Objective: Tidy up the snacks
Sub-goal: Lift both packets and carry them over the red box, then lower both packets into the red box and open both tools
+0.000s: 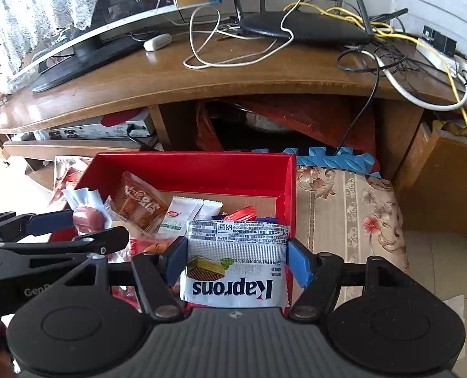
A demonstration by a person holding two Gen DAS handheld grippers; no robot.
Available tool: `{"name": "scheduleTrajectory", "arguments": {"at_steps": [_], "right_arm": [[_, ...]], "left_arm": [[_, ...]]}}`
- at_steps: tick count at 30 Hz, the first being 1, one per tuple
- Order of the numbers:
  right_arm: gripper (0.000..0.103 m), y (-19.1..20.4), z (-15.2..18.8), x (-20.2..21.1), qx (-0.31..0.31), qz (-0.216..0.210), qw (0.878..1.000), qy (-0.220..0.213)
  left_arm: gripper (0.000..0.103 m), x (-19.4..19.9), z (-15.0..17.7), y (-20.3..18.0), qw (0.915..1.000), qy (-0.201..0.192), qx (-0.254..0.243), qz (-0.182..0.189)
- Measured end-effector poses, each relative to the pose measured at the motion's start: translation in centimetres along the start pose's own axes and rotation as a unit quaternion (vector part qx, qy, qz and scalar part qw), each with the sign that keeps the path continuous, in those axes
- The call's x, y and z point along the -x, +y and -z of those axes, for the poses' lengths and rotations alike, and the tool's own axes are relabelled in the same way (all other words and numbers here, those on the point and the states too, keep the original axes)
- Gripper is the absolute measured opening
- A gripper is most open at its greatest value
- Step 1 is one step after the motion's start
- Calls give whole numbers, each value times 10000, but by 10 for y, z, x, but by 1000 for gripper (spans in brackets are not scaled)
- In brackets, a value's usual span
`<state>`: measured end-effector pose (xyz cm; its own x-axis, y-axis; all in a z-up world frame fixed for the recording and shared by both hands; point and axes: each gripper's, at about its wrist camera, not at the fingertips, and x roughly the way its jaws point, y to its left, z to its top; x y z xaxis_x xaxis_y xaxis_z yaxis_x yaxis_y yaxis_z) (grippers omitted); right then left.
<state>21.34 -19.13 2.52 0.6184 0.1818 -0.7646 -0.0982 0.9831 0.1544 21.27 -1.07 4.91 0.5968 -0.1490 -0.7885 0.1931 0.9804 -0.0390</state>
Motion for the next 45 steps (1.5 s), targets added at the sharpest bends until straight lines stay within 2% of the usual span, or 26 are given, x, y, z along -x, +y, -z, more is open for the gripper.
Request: {"name": "scheduleTrajectory", "arguments": {"at_steps": [10, 22, 45], "right_arm": [[65, -1, -5, -32, 11, 10, 9999, 157], [68, -2, -10, -49, -74, -97, 9998, 186], [69, -1, -5, -23, -90, 24, 10000, -31]], "left_arm": [[75, -30, -3, 7, 9996, 246, 102, -38], [76, -42, -6, 13, 9993, 287, 221, -131], [87, -11, -4, 11, 9997, -2, 235, 6]]}}
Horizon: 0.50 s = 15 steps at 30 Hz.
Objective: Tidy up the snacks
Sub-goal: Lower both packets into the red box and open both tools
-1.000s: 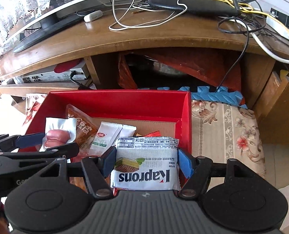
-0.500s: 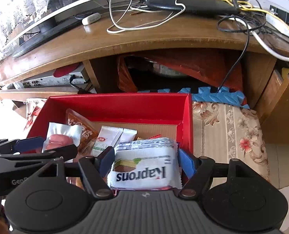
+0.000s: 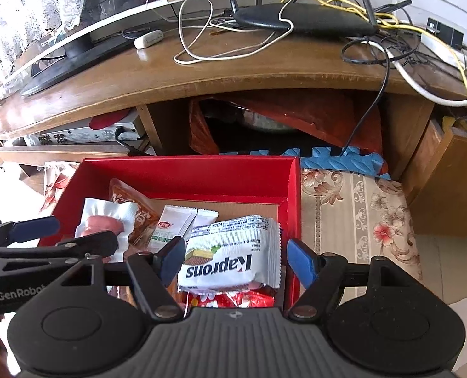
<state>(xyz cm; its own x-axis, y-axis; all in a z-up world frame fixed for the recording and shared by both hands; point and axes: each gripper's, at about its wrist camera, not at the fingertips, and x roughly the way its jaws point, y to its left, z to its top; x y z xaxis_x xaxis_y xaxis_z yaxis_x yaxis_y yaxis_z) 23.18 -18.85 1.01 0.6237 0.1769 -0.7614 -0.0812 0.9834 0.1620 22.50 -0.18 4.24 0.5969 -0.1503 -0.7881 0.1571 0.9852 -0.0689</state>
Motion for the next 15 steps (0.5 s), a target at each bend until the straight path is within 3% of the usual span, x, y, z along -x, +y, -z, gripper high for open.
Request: {"name": "scheduleTrajectory", "arguments": {"at_steps": [15], "right_arm": [[69, -3, 35, 40, -109, 31, 9999, -26]], "left_arm": [[88, 34, 36, -1, 10000, -81, 0, -35]]}}
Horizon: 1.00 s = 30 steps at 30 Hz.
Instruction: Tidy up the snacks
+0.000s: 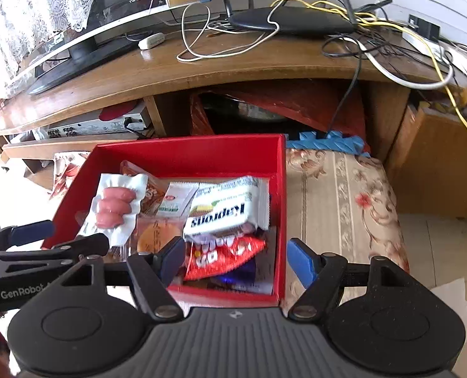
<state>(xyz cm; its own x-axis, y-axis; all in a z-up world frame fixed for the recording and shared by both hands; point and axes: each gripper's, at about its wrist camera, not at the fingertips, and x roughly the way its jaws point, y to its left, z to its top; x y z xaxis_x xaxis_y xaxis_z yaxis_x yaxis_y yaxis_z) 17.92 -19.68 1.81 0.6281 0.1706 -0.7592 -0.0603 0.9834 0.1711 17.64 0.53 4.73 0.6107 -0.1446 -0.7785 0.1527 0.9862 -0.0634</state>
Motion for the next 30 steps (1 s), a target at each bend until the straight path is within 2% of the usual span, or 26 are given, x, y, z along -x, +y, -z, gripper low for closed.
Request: {"name": "scheduleTrajectory", "arguments": {"at_steps": [10, 16, 23, 30], "right_arm": [[69, 5, 29, 23, -62, -57, 9999, 75], [69, 5, 46, 34, -87, -60, 9999, 104], [69, 2, 63, 44, -147, -45, 9998, 141], [69, 4, 76, 57, -155, -120, 9997, 124]], "left_arm": [[94, 17, 27, -4, 9999, 12, 7, -100], [102, 27, 43, -5, 9999, -3, 32, -137], [102, 36, 57, -6, 9994, -63, -44, -338], [103, 50, 71, -5, 9991, -269, -65, -325]]}}
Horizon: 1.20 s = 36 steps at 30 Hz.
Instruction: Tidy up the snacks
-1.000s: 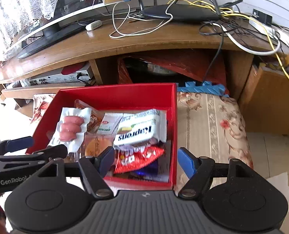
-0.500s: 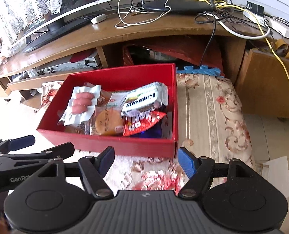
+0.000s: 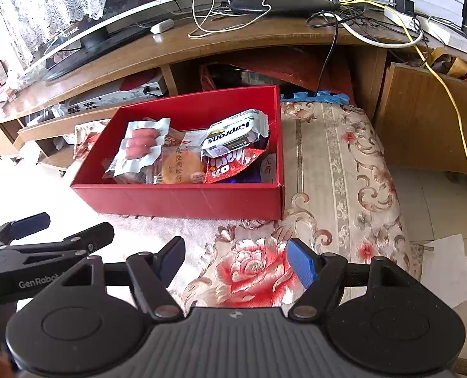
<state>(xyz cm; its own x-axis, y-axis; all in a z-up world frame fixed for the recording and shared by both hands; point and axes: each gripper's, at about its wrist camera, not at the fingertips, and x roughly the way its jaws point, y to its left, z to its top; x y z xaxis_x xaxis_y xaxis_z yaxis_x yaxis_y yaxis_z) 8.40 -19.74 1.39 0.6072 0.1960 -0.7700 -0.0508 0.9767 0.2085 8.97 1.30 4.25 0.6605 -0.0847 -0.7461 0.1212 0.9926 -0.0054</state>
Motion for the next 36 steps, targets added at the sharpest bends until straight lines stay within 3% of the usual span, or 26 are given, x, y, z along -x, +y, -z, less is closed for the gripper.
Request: {"name": "scheduleTrajectory", "arguments": {"at_steps": [6, 13, 25, 32, 36], "right_arm": [[69, 1, 11, 9, -22, -49, 10000, -6], [69, 0, 21, 18, -52, -90, 9999, -32], [69, 3, 34, 22, -19, -61, 10000, 38], [69, 4, 39, 24, 3, -37, 10000, 62], [69, 4, 41, 24, 1, 0, 10000, 86]], "left_arm": [[103, 12, 7, 5, 9997, -96, 166, 164], [103, 20, 14, 3, 9998, -136, 23, 135], [103, 24, 28, -11, 9988, -29, -351, -329], [103, 27, 31, -14, 9993, 13, -297, -214], [103, 29, 32, -17, 9985, -31, -397, -373]]}}
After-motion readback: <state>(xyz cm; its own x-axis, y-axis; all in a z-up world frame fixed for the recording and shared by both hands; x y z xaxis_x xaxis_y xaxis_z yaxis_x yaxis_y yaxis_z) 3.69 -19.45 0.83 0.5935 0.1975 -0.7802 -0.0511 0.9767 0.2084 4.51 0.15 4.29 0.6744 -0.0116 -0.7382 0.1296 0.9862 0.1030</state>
